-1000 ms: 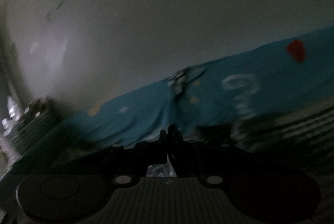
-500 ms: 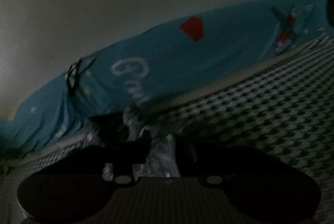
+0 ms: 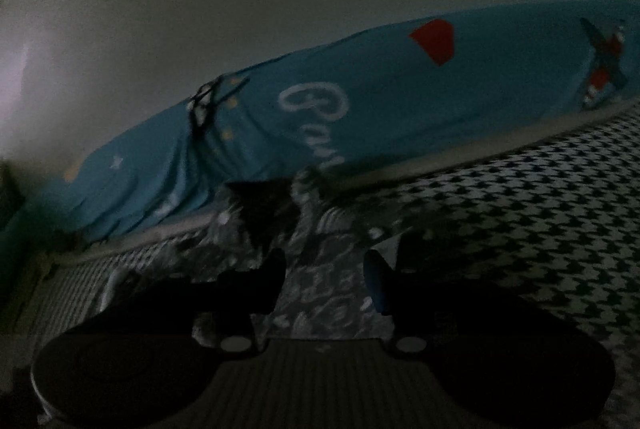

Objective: Fold clothes

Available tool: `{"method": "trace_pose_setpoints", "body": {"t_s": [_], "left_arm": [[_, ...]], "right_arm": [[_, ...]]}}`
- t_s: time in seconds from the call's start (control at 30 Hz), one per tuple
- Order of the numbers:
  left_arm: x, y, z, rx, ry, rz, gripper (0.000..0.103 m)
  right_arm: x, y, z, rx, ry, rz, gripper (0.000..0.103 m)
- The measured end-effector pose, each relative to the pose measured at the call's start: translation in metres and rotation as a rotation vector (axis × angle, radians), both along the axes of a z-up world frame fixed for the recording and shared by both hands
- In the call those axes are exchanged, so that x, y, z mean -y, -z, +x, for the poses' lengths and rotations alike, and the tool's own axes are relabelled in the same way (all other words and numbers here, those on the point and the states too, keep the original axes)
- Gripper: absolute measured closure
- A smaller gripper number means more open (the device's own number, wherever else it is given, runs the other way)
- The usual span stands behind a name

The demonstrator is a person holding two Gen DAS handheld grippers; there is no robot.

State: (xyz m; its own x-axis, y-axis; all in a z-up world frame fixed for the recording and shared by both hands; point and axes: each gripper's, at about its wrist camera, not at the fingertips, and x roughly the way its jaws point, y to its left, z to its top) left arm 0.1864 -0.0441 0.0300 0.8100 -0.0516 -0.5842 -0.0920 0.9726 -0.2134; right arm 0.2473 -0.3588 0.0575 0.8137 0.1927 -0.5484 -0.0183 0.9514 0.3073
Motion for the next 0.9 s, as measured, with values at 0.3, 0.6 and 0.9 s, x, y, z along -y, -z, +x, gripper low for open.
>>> {"method": "trace_pose_setpoints", "body": {"t_s": [0.3,0.6,0.9], "left_arm": [[-0.011,0.014,0.027,-0.04,-0.057,0.009,0.004],[-0.016,0.041,0.041,-0.131,-0.131,0.053,0.0],[-0.019,0.05,0.043,-0.171,-0.154,0.05,0.0]], "right_arm": [[-0.005,0.021,0.011,-0.121,-0.016,-0.025,0.059],[-0.002,0.04,0.017,-0.224,0.034,-0.074,0.061],[-0.009,0.046,0.021,-0.238,0.04,-0.122,0.061]]}}
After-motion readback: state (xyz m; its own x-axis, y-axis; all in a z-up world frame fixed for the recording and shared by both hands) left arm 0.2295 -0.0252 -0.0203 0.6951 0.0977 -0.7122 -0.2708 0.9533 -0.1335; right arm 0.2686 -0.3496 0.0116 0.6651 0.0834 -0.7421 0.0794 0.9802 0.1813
